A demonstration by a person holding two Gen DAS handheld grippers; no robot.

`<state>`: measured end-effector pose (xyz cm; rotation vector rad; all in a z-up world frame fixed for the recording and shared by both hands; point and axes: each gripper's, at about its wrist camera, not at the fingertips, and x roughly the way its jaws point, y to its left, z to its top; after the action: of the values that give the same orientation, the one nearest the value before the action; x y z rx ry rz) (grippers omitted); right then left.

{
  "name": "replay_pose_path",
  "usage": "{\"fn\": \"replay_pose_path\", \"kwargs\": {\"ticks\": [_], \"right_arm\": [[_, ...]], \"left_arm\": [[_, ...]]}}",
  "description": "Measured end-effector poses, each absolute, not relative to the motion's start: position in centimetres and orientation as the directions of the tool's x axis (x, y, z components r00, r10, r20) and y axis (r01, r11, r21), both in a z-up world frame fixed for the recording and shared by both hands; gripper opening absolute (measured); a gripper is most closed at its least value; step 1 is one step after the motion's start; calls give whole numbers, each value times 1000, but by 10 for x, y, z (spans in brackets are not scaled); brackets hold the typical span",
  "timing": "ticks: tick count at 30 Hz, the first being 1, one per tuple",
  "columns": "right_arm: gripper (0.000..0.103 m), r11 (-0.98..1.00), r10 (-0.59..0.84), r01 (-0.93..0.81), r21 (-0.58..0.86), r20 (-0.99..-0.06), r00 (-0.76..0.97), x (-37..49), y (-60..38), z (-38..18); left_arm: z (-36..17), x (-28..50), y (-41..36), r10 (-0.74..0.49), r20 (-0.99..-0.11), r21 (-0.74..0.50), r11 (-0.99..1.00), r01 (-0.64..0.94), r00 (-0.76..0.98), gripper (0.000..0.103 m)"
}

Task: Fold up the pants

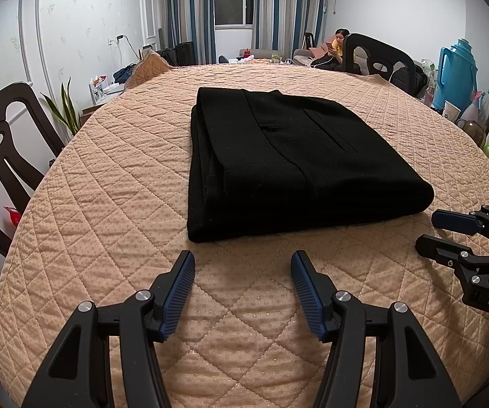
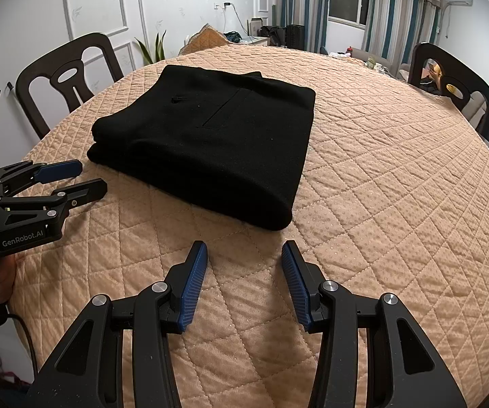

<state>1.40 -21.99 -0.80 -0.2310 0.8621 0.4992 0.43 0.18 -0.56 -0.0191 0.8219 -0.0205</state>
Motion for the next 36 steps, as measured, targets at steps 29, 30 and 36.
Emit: {"fn": "replay_pose_path", "kwargs": {"ticks": [29, 30, 36], "right_arm": [[47, 861, 325, -508, 4, -772, 545, 14, -220, -8], [47, 861, 325, -508, 4, -772, 546, 14, -220, -8], [47, 861, 325, -508, 4, -772, 546, 14, -220, -8]], "left_arm": [[-6, 4, 3, -22, -733, -23, 1000, 7, 679, 64], [-6, 4, 3, -22, -734, -23, 1000, 7, 679, 64], [-7, 5, 3, -21, -734, -24, 1000, 6, 679, 65]]}}
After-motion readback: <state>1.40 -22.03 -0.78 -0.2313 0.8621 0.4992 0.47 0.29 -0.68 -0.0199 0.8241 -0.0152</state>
